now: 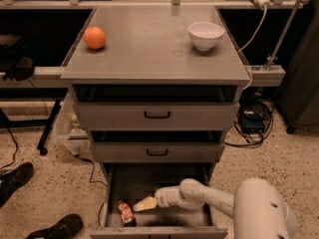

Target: Place coke can into bottom drawer

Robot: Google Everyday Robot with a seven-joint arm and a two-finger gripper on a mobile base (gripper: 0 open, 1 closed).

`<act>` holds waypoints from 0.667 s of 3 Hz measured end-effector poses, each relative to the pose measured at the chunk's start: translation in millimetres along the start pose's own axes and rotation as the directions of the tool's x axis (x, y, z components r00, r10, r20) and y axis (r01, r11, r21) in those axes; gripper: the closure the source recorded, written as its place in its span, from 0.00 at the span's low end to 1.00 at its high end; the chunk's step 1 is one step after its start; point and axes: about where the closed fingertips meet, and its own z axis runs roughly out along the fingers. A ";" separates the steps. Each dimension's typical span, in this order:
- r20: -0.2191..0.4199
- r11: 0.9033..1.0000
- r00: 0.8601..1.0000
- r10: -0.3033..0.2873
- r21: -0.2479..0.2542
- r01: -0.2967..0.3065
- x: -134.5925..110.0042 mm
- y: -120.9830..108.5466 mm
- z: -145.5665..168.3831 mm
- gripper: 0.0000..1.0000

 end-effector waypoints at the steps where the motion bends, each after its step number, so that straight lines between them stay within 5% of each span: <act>1: -0.019 1.000 1.000 0.019 0.006 -0.019 -2.3 -24.4 -38.9 0.00; 2: -0.038 1.000 0.999 0.025 0.012 -0.024 0.7 -34.3 -81.7 0.00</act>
Offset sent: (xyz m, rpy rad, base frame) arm 0.0021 -0.1429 0.0482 -0.0509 0.0523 0.0019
